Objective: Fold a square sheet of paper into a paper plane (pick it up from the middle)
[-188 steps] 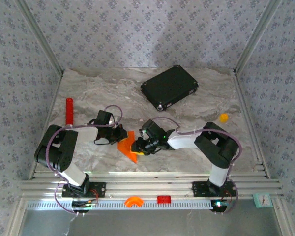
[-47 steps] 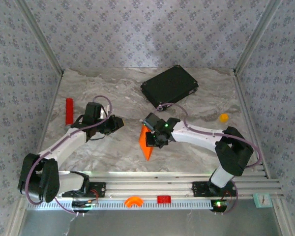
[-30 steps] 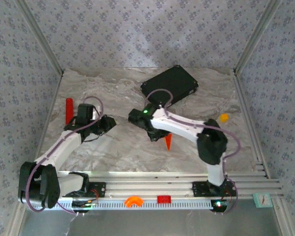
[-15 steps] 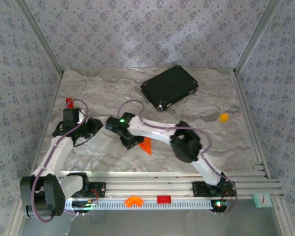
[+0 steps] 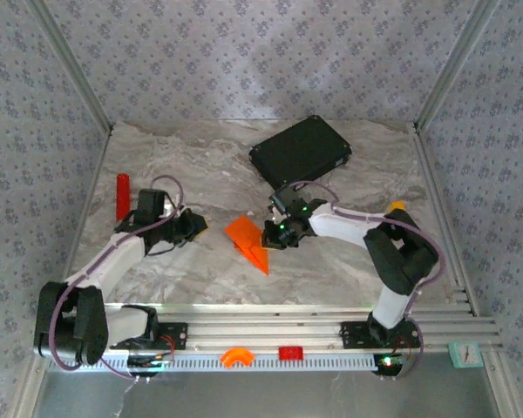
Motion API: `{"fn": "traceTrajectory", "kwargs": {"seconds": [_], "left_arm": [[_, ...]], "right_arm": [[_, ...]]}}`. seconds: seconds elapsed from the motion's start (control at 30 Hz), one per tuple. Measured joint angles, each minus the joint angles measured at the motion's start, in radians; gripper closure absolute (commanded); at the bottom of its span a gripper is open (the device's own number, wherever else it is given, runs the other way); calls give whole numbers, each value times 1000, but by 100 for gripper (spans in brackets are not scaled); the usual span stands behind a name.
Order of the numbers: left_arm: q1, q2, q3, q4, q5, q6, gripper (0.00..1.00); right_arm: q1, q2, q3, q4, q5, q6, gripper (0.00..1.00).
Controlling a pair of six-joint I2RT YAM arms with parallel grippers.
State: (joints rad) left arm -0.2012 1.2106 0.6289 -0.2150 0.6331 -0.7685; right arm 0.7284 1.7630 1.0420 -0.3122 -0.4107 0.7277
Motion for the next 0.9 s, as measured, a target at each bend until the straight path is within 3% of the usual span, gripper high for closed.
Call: {"fn": "traceTrajectory", "kwargs": {"seconds": [0.17,0.3,0.47,0.63,0.9], "left_arm": [[-64,53,0,43,3,-27,89],[-105,118,0,77,6,-47,90],[-156,200,2,100,-8,-68,93],[-189,287,21,127,-34,-86,96],[-206,375,70,135,-110,-73,100]], "right_arm": [[32,86,-1,95,-12,85,93],[66,97,-44,226,19,253,96],[158,50,-201,520,177,566,96],[267,51,-240,634,337,778,100],[354,43,-286,709,506,935,99]]}}
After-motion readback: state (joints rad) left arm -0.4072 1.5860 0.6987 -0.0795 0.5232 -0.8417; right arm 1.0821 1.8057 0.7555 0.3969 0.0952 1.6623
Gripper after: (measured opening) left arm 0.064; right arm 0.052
